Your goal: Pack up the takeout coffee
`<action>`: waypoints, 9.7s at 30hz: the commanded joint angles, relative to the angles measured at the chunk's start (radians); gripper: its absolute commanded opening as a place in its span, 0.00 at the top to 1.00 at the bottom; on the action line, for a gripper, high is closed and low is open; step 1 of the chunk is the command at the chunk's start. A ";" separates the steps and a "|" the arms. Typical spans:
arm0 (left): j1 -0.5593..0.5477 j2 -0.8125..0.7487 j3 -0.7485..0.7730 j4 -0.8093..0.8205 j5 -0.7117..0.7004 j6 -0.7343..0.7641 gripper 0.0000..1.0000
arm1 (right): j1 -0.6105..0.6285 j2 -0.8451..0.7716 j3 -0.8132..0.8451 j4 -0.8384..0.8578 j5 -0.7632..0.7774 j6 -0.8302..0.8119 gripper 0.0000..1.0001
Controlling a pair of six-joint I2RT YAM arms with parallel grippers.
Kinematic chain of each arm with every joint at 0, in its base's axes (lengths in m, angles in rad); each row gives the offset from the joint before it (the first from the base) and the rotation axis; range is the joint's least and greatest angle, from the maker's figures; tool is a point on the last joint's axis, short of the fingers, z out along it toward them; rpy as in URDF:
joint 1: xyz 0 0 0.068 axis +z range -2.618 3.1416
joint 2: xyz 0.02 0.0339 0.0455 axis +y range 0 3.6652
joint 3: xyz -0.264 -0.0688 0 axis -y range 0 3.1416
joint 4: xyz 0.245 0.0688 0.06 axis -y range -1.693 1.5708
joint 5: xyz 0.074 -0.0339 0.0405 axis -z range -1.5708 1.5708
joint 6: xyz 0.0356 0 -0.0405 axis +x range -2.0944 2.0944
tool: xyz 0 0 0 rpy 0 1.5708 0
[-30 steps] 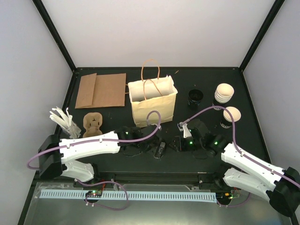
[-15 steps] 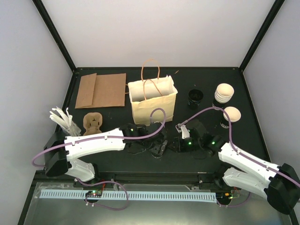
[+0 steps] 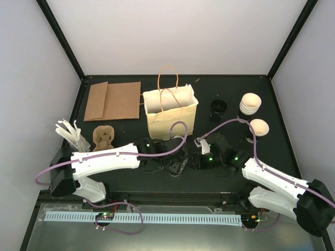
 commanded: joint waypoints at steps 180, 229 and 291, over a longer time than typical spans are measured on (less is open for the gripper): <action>0.411 -0.303 -0.013 0.010 0.867 0.497 0.34 | -0.067 -0.396 0.106 -0.071 0.174 -0.192 0.30; 0.424 -0.459 0.044 -0.171 0.047 0.350 0.01 | 0.272 0.039 0.481 -0.450 0.560 -0.235 0.16; 0.985 -0.509 0.050 -0.010 0.511 0.603 0.01 | 0.490 0.501 0.957 -0.722 0.840 -0.131 0.26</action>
